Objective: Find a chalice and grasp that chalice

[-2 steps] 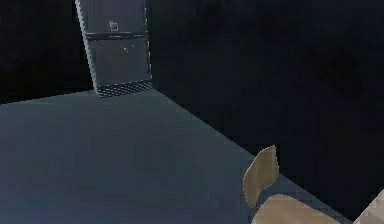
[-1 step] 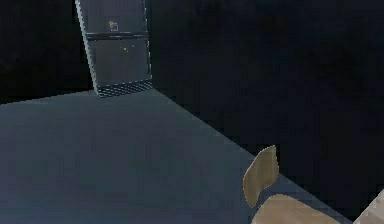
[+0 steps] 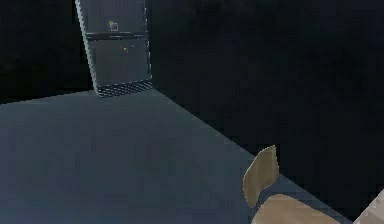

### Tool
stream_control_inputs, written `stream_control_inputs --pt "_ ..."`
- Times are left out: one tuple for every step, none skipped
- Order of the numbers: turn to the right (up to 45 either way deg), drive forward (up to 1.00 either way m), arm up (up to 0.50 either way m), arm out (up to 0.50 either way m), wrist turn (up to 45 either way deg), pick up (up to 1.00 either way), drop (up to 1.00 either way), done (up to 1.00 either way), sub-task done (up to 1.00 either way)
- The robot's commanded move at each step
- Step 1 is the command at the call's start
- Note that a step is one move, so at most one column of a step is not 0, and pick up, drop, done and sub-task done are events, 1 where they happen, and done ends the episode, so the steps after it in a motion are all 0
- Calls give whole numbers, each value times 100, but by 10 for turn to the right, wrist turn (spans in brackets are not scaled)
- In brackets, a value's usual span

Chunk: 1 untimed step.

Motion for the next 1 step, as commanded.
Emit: stream_control_inputs --pt "0 0 0 0 0 0 0 100 0"
